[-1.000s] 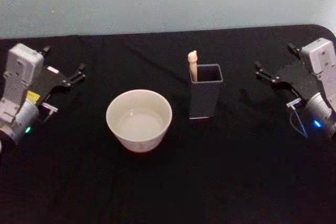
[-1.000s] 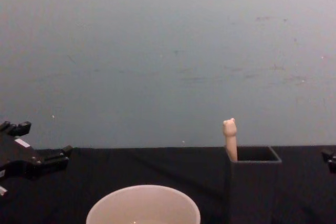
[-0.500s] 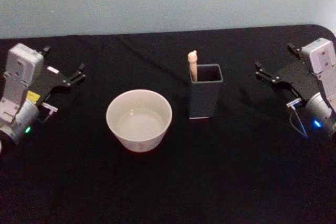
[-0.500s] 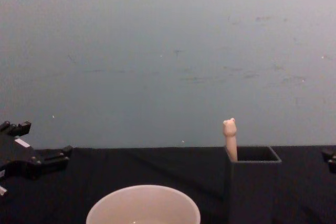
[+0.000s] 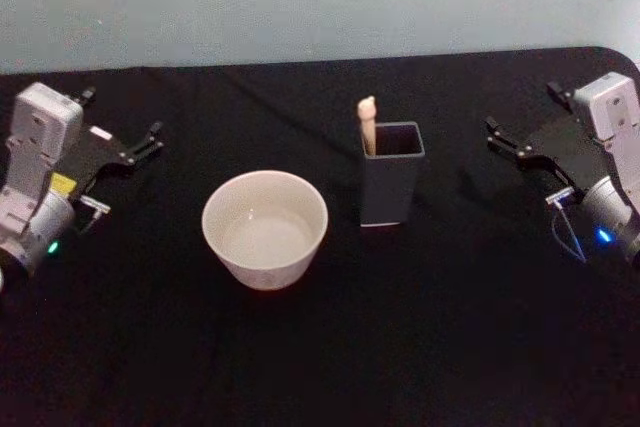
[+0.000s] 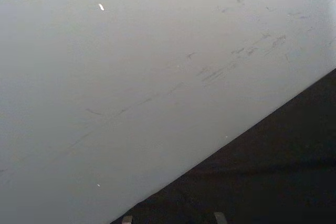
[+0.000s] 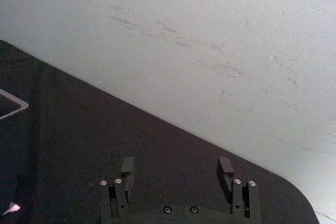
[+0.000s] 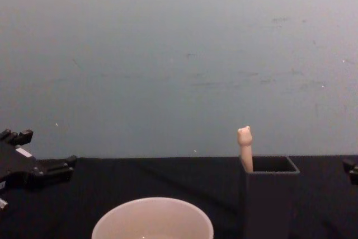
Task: Pick up the stirring spoon with one hand, stir inside the cup, then place it back in its original position.
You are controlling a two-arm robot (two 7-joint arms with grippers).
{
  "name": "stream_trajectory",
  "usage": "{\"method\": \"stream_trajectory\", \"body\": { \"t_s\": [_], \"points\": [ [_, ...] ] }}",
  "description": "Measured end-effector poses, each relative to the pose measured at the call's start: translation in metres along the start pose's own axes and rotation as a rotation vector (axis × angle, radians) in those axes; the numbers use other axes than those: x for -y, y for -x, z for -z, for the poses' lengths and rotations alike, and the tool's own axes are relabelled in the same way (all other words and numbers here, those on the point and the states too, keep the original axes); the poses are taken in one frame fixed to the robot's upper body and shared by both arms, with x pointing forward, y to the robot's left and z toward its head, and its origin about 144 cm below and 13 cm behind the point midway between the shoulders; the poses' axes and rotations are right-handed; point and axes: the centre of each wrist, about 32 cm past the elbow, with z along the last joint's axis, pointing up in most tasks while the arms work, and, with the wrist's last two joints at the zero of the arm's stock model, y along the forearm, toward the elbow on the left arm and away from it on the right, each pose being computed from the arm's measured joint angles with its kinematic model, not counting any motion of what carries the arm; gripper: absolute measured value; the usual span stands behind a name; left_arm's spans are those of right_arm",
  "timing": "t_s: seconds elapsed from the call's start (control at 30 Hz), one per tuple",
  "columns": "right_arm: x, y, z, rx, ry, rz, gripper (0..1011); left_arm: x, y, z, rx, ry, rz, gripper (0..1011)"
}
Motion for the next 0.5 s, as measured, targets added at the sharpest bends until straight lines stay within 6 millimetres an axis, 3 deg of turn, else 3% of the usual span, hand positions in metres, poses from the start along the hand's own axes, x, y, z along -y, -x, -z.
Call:
{"method": "stream_trajectory", "body": {
  "t_s": [0.5],
  "points": [
    [0.0,0.0,0.0,0.0,0.0,0.0,1000,0.0,0.0,0.0,0.0,0.0,0.0,1001]
  ]
}}
